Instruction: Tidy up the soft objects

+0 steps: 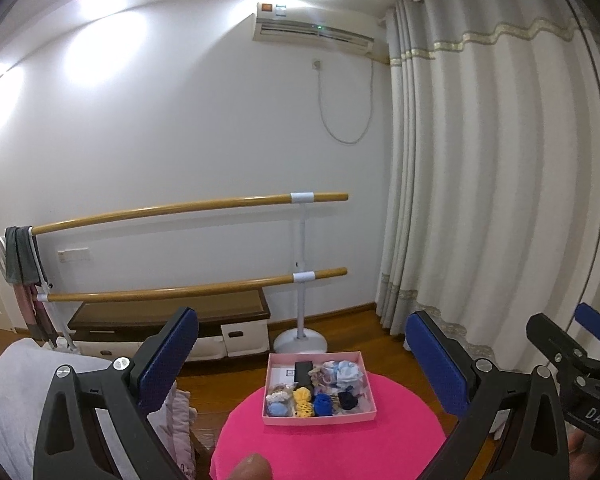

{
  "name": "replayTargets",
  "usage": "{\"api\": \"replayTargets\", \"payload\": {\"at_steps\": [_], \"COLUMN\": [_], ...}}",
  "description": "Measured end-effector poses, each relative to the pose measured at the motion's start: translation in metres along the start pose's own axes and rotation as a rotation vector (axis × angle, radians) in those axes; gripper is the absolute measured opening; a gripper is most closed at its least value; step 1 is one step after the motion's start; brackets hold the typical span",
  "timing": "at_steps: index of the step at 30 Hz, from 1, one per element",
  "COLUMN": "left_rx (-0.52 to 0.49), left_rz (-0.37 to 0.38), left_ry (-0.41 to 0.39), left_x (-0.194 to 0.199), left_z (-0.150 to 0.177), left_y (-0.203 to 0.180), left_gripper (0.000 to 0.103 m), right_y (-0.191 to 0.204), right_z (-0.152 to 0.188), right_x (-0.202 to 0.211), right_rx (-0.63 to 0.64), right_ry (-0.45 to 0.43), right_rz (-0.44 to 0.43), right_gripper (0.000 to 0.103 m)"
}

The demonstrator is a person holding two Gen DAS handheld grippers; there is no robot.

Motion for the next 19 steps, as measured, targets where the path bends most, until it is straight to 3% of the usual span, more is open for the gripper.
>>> {"api": "replayTargets", "payload": {"at_steps": [19], "left_rx": [0.024], "left_rz": [0.029], "left_ry": [-0.021], "left_x": [-0.027], "left_z": [0.004], "left_y": [0.003], "left_gripper": [0.103], "right_y": [-0.002], "right_z": [-0.006], "right_x": [-0.012], "right_rx": [0.008], "right_ry": [0.005], "right_rz": [0.01], "right_gripper": [0.103]}}
Point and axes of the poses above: each gripper's, at about its wrist camera, not at the fingertips, and x roughly against the way its jaws point, y to its left, z to its underside, the point moved 5 cm from there along -x, roughly the way its jaws point, and after that the axes turned 5 degrees about z, right-handed, at the moved point
